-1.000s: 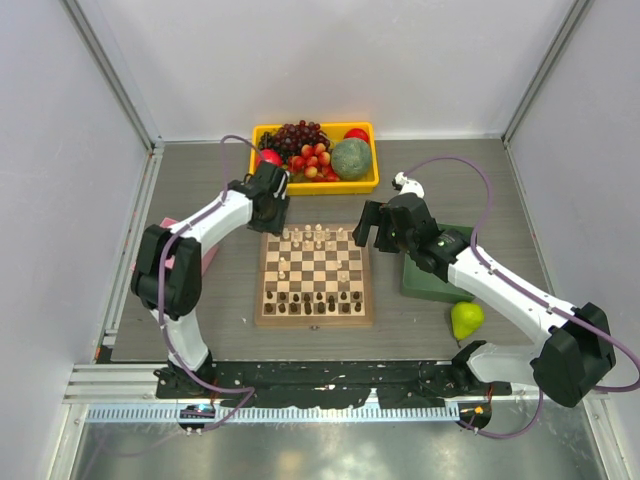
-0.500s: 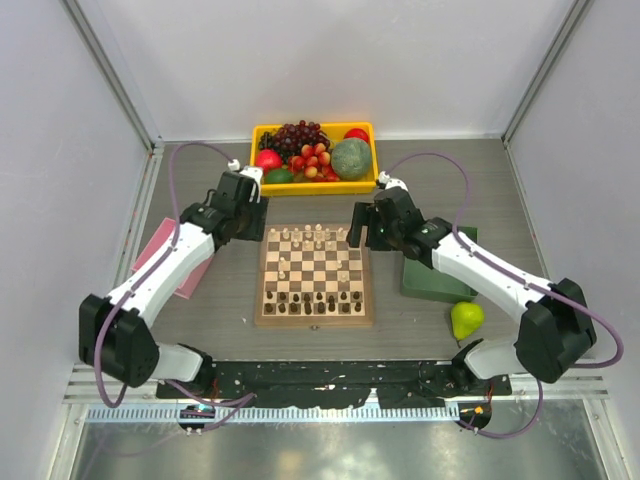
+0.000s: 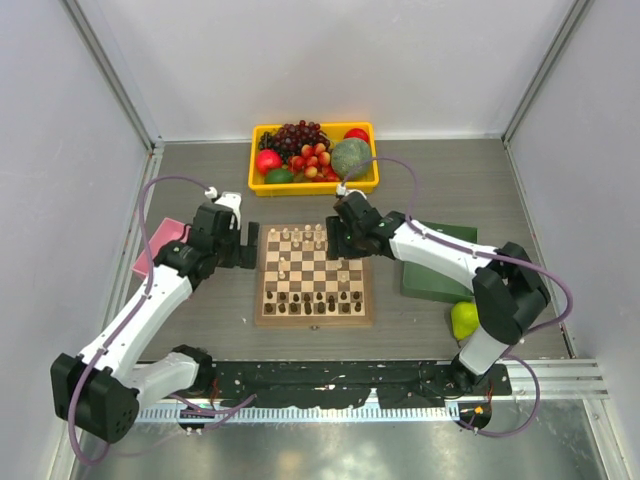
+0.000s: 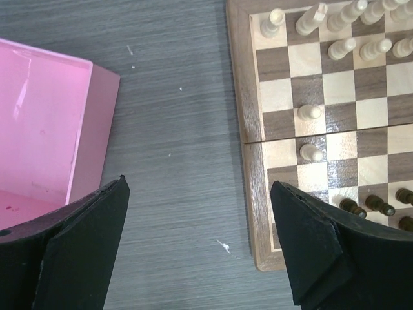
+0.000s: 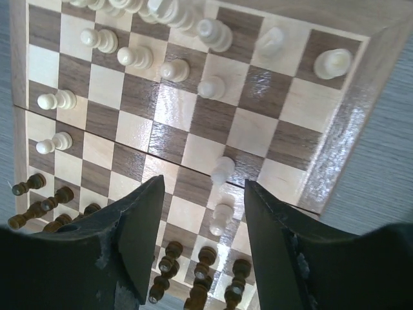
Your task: Set up the chess pieces on the board
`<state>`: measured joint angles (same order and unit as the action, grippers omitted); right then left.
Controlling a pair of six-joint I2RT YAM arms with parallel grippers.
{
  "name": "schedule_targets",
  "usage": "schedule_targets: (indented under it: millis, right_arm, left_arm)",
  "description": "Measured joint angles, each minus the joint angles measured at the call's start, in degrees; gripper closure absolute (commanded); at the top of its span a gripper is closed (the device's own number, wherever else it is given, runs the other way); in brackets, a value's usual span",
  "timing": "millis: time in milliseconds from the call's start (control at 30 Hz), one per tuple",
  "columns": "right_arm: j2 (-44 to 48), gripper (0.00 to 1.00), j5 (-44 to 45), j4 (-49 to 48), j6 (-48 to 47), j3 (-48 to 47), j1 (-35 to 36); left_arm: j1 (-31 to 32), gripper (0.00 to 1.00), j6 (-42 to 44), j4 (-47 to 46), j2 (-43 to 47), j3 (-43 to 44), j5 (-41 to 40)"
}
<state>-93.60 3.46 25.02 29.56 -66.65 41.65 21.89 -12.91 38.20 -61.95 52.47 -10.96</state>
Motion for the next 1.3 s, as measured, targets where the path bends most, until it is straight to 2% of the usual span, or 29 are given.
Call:
schedule_targets:
  millis: [200,300,567,767,1033,1300]
  right_arm:
    - [-3.0,0.47,2.1,0.9,-0.2,-1.4,2.9]
    - [-4.0,0.53,2.9,1.0,-0.3,-1.5,3.3]
    - [-6.2,0.57,4.9,1.4,-0.6,-1.7,3.3]
    - [-6.9,0.65,5.6,1.7,-0.9,-2.2,3.3]
    - [-6.9,0.81,5.9,2.0,-1.2,-2.3,3.3]
    - [-6.9,0.83,6.1,2.1,-1.9,-2.4,3.3]
  left_arm:
    - [-0.2,0.00,-0.7,0.4,2.3,-2.1,0.0]
    - [-0.2,0.01,-0.8,0.5,2.4,-2.2,0.0]
    - [-0.2,0.01,-1.5,0.7,1.9,-2.2,0.5]
    - [-0.2,0.01,-1.6,0.8,1.8,-2.2,0.7]
    - [-0.2,0.01,-1.7,1.2,1.7,-2.2,1.1]
    - [-0.2,0.01,-1.7,1.2,1.6,-2.2,1.1]
